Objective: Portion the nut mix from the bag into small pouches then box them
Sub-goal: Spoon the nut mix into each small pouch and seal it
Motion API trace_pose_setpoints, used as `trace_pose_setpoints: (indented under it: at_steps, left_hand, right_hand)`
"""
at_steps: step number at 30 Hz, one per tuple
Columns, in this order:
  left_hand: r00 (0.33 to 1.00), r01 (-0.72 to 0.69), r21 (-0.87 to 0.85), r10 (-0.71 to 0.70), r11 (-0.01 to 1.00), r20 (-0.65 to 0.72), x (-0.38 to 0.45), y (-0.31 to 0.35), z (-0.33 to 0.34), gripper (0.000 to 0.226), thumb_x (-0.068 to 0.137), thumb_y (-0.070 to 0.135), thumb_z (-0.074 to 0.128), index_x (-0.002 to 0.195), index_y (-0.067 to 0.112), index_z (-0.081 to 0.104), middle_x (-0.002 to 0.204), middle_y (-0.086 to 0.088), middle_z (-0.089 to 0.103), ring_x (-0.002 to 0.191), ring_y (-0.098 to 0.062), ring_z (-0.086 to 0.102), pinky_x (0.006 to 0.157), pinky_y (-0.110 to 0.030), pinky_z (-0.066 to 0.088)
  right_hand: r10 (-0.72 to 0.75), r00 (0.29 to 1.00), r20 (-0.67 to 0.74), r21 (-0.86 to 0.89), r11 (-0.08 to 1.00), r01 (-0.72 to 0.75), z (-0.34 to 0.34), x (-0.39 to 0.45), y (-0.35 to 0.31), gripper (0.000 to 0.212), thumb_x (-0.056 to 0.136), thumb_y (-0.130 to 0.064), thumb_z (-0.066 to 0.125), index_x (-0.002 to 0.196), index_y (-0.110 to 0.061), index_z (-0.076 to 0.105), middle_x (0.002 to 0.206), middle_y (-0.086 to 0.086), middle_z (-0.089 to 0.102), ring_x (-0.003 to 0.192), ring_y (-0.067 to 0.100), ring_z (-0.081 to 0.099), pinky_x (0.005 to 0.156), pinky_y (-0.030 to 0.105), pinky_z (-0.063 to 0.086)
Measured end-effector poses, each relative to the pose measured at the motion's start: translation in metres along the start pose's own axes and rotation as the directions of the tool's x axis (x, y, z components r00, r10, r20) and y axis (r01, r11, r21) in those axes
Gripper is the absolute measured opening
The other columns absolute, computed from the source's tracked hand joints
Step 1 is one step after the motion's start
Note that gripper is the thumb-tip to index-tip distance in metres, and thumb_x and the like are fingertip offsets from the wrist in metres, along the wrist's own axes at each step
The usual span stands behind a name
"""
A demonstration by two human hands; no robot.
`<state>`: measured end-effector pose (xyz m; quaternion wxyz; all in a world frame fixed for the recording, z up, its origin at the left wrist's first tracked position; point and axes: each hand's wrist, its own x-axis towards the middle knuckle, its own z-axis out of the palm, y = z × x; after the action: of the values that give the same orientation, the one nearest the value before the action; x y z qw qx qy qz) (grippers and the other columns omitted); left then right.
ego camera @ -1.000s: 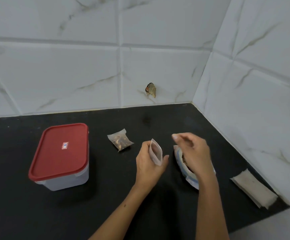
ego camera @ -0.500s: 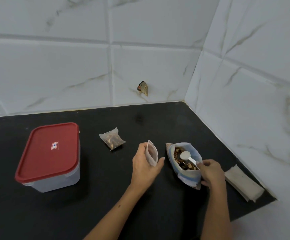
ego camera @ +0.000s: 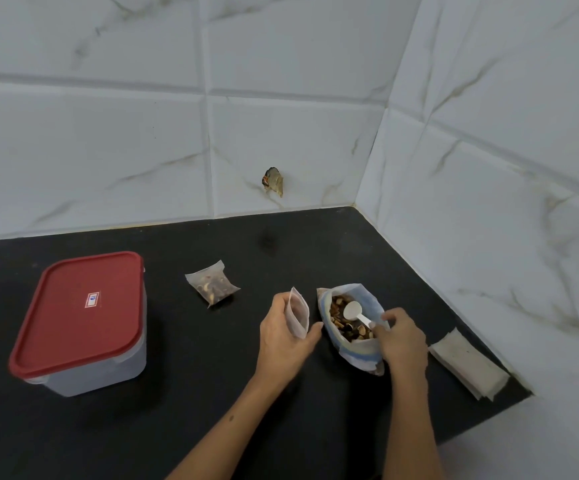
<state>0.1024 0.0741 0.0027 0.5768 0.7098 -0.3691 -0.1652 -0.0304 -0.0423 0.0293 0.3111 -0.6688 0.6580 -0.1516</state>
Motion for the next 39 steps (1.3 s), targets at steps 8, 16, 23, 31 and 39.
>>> trace_pose_setpoints:
  at_steps: [8, 16, 23, 31, 39]
  left_hand:
    - [0.997, 0.031, -0.008, -0.031, 0.999, 0.071, -0.008, 0.004, 0.011, 0.045, 0.072, 0.021, 0.08, 0.104, 0.026, 0.049, 0.097, 0.014, 0.058, 0.092, 0.003, 0.056, 0.069, -0.003, 0.042]
    - [0.986, 0.094, 0.042, -0.098, 0.995, 0.132, -0.01, 0.006, 0.021, 0.046, 0.072, 0.021, 0.08, 0.101, 0.031, 0.045, 0.097, 0.015, 0.056, 0.089, 0.006, 0.055, 0.064, -0.005, 0.044]
    - [0.957, 0.236, 0.027, -0.237, 0.971, 0.167, -0.008, 0.005, 0.033, 0.039, 0.073, 0.024, 0.076, 0.098, 0.023, 0.046, 0.092, 0.009, 0.058, 0.077, -0.001, 0.057, 0.054, -0.01, 0.04]
    - [0.911, 0.383, -0.15, -0.345, 0.912, 0.225, -0.006, -0.002, 0.043, 0.037, 0.071, 0.015, 0.073, 0.099, 0.025, 0.052, 0.1, 0.003, 0.064, 0.094, -0.011, 0.064, 0.081, -0.036, 0.057]
    - [0.908, 0.409, -0.282, -0.355, 0.868, 0.223, -0.009, 0.0, 0.049, 0.065, 0.05, 0.057, 0.082, 0.102, 0.025, 0.058, 0.1, 0.002, 0.07, 0.093, -0.013, 0.069, 0.082, -0.041, 0.058]
  right_hand:
    - [-0.145, 0.976, -0.16, -0.241, 0.965, 0.104, -0.009, -0.005, -0.007, 0.015, 0.089, -0.015, 0.063, 0.104, -0.013, 0.065, 0.092, 0.003, 0.06, 0.08, 0.013, 0.054, 0.066, 0.025, 0.044]
    - [-0.139, 0.99, -0.02, -0.363, 0.924, 0.122, -0.015, -0.001, -0.018, 0.034, 0.086, -0.015, 0.066, 0.119, -0.015, 0.062, 0.106, 0.006, 0.063, 0.091, 0.017, 0.06, 0.079, 0.028, 0.052]
    - [-0.261, 0.965, -0.035, -0.416, 0.882, 0.223, 0.011, -0.013, -0.029, 0.025, 0.089, -0.015, 0.061, 0.114, -0.011, 0.06, 0.11, 0.007, 0.056, 0.102, 0.018, 0.051, 0.088, 0.031, 0.049]
    - [-0.194, 0.981, 0.027, -0.4, 0.897, 0.188, 0.007, -0.005, -0.026, 0.023, 0.089, -0.013, 0.059, 0.112, -0.011, 0.062, 0.104, 0.007, 0.061, 0.095, 0.019, 0.057, 0.08, 0.029, 0.05]
    - [-0.017, 0.998, 0.061, -0.153, 0.988, 0.026, 0.01, 0.006, -0.026, 0.019, 0.092, -0.012, 0.053, 0.108, -0.005, 0.062, 0.096, 0.009, 0.062, 0.079, 0.017, 0.058, 0.057, 0.023, 0.041]
